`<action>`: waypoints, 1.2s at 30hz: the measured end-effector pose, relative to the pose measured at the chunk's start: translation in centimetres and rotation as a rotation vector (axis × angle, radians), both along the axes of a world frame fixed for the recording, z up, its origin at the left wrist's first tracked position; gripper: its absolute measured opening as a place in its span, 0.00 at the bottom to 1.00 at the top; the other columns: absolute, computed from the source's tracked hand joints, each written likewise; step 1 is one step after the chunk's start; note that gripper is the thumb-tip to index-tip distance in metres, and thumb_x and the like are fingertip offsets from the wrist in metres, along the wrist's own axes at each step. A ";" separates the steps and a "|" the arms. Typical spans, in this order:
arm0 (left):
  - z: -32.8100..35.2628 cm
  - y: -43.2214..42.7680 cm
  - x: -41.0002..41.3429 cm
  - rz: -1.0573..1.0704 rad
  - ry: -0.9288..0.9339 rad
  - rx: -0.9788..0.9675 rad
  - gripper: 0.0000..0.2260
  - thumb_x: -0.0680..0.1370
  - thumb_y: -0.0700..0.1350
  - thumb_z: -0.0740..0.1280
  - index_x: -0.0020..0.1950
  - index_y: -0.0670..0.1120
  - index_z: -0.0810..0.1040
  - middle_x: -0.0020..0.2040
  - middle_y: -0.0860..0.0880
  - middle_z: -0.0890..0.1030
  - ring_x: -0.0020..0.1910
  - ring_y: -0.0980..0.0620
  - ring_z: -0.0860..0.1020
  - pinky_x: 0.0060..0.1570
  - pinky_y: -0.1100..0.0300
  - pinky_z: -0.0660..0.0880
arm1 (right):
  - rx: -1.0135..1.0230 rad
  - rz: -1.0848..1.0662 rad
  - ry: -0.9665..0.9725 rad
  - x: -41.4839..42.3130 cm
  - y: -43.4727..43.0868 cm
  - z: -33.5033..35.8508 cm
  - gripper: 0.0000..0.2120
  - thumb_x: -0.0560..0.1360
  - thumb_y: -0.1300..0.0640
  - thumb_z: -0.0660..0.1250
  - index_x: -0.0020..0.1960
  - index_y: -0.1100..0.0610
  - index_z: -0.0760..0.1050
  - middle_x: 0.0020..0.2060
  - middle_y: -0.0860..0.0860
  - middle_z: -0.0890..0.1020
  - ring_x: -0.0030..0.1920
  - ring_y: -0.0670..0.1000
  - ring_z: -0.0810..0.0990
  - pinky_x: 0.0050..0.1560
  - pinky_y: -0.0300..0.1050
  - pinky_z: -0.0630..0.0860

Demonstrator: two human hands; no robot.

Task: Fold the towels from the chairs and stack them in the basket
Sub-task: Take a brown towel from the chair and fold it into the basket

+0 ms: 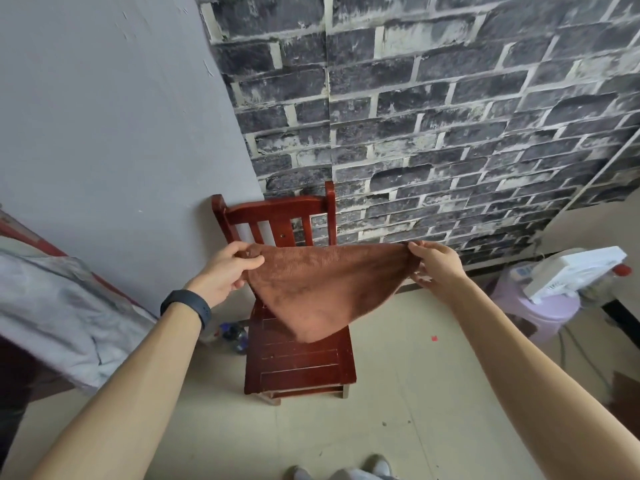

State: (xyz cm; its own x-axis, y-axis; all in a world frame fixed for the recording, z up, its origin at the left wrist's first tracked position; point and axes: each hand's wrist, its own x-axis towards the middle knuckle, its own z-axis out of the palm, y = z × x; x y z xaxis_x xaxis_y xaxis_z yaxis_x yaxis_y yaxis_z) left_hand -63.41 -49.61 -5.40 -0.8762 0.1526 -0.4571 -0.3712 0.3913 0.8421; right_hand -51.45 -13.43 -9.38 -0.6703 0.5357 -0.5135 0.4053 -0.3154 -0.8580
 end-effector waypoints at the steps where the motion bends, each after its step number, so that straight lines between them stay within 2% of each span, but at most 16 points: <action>1: 0.0 -0.3 0.0 -0.009 0.024 -0.040 0.10 0.77 0.42 0.72 0.57 0.51 0.78 0.52 0.44 0.82 0.43 0.51 0.76 0.31 0.61 0.65 | 0.097 -0.014 -0.020 -0.2 -0.1 -0.1 0.12 0.74 0.54 0.74 0.56 0.56 0.79 0.47 0.53 0.81 0.45 0.52 0.81 0.40 0.46 0.80; 3: -0.2 -0.9 0.2 -0.039 0.084 -0.147 0.10 0.77 0.45 0.72 0.57 0.51 0.77 0.49 0.43 0.82 0.38 0.51 0.74 0.30 0.60 0.66 | 0.379 -0.017 -0.114 -0.1 -0.5 -0.2 0.19 0.73 0.48 0.73 0.60 0.54 0.75 0.46 0.52 0.80 0.46 0.54 0.81 0.47 0.50 0.81; 4: -0.4 -1.1 0.4 -0.055 0.100 -0.197 0.11 0.77 0.47 0.72 0.57 0.50 0.76 0.49 0.43 0.82 0.36 0.51 0.73 0.31 0.60 0.67 | 0.500 -0.001 -0.176 0.1 -0.7 -0.2 0.19 0.74 0.46 0.72 0.60 0.52 0.73 0.46 0.51 0.79 0.47 0.55 0.80 0.52 0.50 0.78; 6: -0.8 -1.4 1.3 -0.077 0.098 -0.268 0.13 0.77 0.49 0.71 0.59 0.50 0.74 0.52 0.44 0.80 0.39 0.50 0.73 0.33 0.59 0.69 | 0.698 0.078 -0.278 0.7 -1.6 -0.4 0.14 0.77 0.44 0.67 0.59 0.48 0.72 0.45 0.52 0.77 0.47 0.55 0.74 0.53 0.49 0.73; 8: -1.6 -1.6 2.3 -0.144 0.072 -0.337 0.13 0.79 0.48 0.69 0.61 0.50 0.72 0.58 0.46 0.75 0.47 0.49 0.75 0.42 0.55 0.74 | 0.862 0.186 -0.332 1.1 -2.4 -1.1 0.10 0.79 0.43 0.63 0.57 0.45 0.73 0.45 0.53 0.79 0.47 0.58 0.75 0.49 0.50 0.72; 10: -2.8 -1.8 3.1 -0.239 0.041 -0.417 0.09 0.80 0.46 0.66 0.60 0.51 0.73 0.63 0.48 0.74 0.60 0.47 0.74 0.59 0.49 0.73 | 0.938 0.282 -0.338 1.4 -2.9 -2.2 0.09 0.80 0.44 0.62 0.56 0.45 0.75 0.46 0.54 0.81 0.50 0.61 0.79 0.46 0.49 0.71; 12: -3.9 -2.2 3.7 -0.307 -0.010 -0.444 0.06 0.80 0.49 0.67 0.56 0.52 0.77 0.63 0.49 0.77 0.61 0.50 0.74 0.60 0.53 0.72 | 0.842 0.302 -0.297 1.9 -2.9 -3.7 0.09 0.79 0.45 0.64 0.55 0.47 0.78 0.48 0.53 0.84 0.50 0.60 0.81 0.47 0.48 0.74; 15: -5.2 -3.0 5.3 -0.439 -0.122 -0.466 0.14 0.74 0.54 0.74 0.57 0.52 0.79 0.55 0.56 0.77 0.56 0.55 0.74 0.49 0.62 0.70 | 0.331 0.177 -0.188 2.8 -3.3 -5.6 0.10 0.77 0.50 0.72 0.53 0.54 0.80 0.48 0.56 0.84 0.41 0.54 0.83 0.45 0.49 0.83; 17: -6.9 -3.8 6.6 -0.537 -0.179 -0.542 0.18 0.71 0.47 0.77 0.58 0.52 0.78 0.57 0.55 0.76 0.61 0.55 0.73 0.55 0.62 0.70 | 0.068 0.189 -0.142 3.9 -3.5 -7.0 0.10 0.75 0.57 0.74 0.54 0.59 0.79 0.46 0.56 0.82 0.39 0.50 0.80 0.44 0.43 0.80; 19: -8.9 -4.7 7.8 -0.552 -0.140 -0.684 0.16 0.71 0.45 0.77 0.57 0.55 0.79 0.60 0.53 0.79 0.62 0.52 0.76 0.57 0.60 0.72 | -0.009 0.292 -0.168 5.3 -3.6 -8.3 0.13 0.74 0.66 0.74 0.57 0.60 0.79 0.43 0.55 0.82 0.41 0.50 0.79 0.47 0.41 0.77; 21: -10.7 -5.5 9.1 -0.479 -0.073 -0.753 0.12 0.72 0.48 0.75 0.54 0.57 0.80 0.58 0.54 0.81 0.58 0.52 0.78 0.54 0.60 0.73 | 0.071 0.409 -0.211 6.6 -3.7 -10.1 0.14 0.73 0.69 0.73 0.57 0.58 0.80 0.44 0.56 0.83 0.42 0.53 0.79 0.46 0.45 0.75; 22: -11.5 -5.9 9.7 -0.431 -0.067 -0.705 0.10 0.73 0.47 0.74 0.53 0.56 0.81 0.56 0.54 0.82 0.56 0.53 0.79 0.52 0.61 0.72 | 0.171 0.470 -0.239 7.3 -3.9 -10.7 0.12 0.73 0.67 0.73 0.54 0.55 0.81 0.44 0.56 0.84 0.40 0.53 0.79 0.44 0.46 0.74; 25: -13.4 -6.6 11.7 -0.396 -0.101 -0.543 0.06 0.77 0.41 0.70 0.47 0.53 0.81 0.50 0.52 0.83 0.54 0.50 0.80 0.51 0.60 0.72 | 0.545 0.603 -0.304 9.0 -4.7 -12.2 0.07 0.75 0.60 0.72 0.49 0.48 0.81 0.42 0.49 0.84 0.36 0.44 0.79 0.36 0.34 0.71; 27: -14.4 -7.3 13.0 -0.440 -0.103 -0.604 0.06 0.79 0.43 0.67 0.48 0.55 0.80 0.51 0.53 0.84 0.53 0.50 0.80 0.49 0.59 0.73 | 0.663 0.633 -0.269 9.9 -5.2 -13.1 0.06 0.76 0.58 0.71 0.49 0.48 0.82 0.40 0.48 0.85 0.37 0.38 0.78 0.34 0.27 0.68; 32: -15.5 -8.0 15.6 -0.447 -0.031 -0.723 0.09 0.80 0.50 0.65 0.58 0.55 0.79 0.54 0.54 0.82 0.53 0.48 0.80 0.49 0.59 0.74 | 0.731 0.658 -0.234 11.4 -5.9 -14.8 0.04 0.78 0.56 0.70 0.51 0.48 0.82 0.39 0.50 0.86 0.36 0.50 0.81 0.35 0.30 0.70; 36: -15.9 -8.9 16.5 -0.275 -0.070 -0.506 0.07 0.76 0.47 0.72 0.51 0.58 0.82 0.51 0.58 0.83 0.52 0.54 0.80 0.54 0.58 0.76 | 0.664 0.678 -0.297 11.7 -5.8 -15.6 0.04 0.78 0.53 0.70 0.51 0.44 0.80 0.39 0.49 0.84 0.36 0.49 0.80 0.36 0.35 0.70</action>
State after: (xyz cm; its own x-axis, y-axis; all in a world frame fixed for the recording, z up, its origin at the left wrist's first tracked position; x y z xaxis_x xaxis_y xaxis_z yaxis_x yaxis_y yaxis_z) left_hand -46.91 -58.49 -21.27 -0.8004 0.1179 -0.5878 -0.2467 0.8289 0.5021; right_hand -39.71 -19.23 -24.96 -0.8341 0.3264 -0.4448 0.5490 0.5703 -0.6111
